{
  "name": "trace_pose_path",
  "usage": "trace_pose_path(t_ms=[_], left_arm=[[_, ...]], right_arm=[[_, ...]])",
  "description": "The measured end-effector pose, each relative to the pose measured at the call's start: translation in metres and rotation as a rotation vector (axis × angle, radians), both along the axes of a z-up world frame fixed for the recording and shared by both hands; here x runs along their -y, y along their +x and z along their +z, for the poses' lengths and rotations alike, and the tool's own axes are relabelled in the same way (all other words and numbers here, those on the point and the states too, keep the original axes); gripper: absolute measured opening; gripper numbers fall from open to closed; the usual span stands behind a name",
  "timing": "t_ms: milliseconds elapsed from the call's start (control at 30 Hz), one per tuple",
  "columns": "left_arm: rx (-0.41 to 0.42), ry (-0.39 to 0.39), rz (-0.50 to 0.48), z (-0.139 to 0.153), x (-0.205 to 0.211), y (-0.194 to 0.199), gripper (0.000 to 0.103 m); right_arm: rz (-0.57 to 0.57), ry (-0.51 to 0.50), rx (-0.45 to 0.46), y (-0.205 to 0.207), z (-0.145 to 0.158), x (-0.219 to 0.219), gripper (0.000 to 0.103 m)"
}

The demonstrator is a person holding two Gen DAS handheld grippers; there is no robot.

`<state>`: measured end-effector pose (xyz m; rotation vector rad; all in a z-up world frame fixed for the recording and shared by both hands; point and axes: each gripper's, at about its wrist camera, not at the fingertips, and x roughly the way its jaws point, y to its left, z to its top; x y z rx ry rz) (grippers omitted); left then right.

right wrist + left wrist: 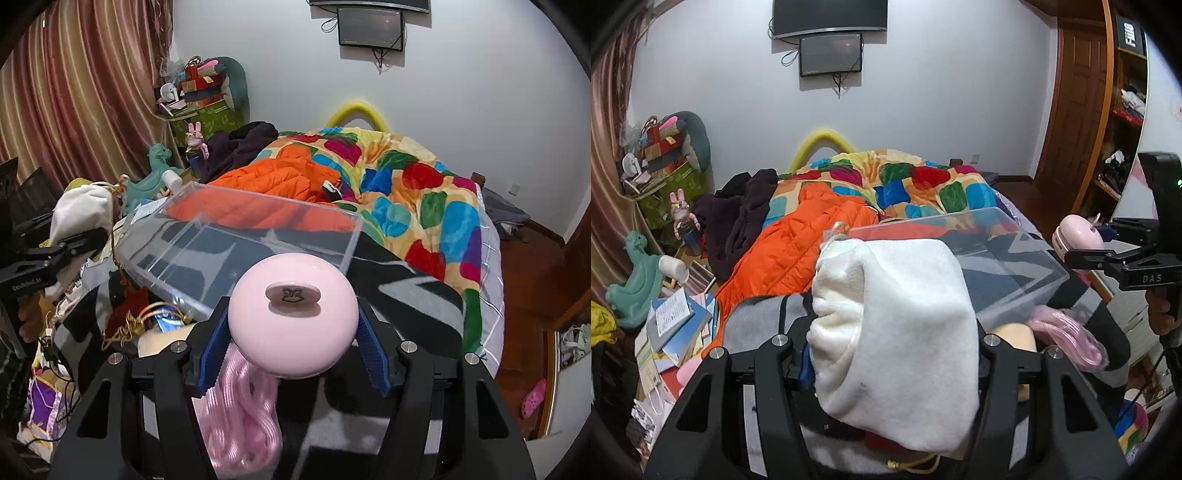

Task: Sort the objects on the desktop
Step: 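Carry both items over the clear box and open both tools to drop them in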

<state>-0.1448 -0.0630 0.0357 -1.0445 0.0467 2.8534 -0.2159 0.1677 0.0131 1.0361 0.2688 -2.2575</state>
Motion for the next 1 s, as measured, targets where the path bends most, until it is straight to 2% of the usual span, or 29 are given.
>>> trace_pose_path(t_ms=[167, 333, 633, 733, 833, 1000], left_arm=[[0.008, 0.001, -0.005, -0.003, -0.006, -0.024, 0.057], [0.063, -0.013, -0.007, -0.017, -0.016, -0.051, 0.057], [0.23, 0.088, 0.013, -0.049, -0.012, -0.087, 0.057], [0.259, 0.106, 0.014, -0.057, -0.012, -0.09, 0.057], [0.257, 0.076, 0.018, -0.058, -0.015, -0.09, 0.057], [0.259, 0.055, 0.009, -0.059, -0.018, -0.088, 0.063]], right_arm=[[-0.004, 0.024, 0.007, -0.014, -0.006, 0.018, 0.06], [-0.003, 0.039, 0.045, -0.03, -0.016, 0.032, 0.06], [0.005, 0.104, 0.091, -0.048, -0.034, 0.05, 0.06], [0.01, 0.124, 0.091, -0.049, -0.039, 0.054, 0.06], [0.023, 0.141, 0.083, -0.046, -0.04, 0.06, 0.06], [0.036, 0.168, 0.098, -0.045, -0.047, 0.067, 0.06]])
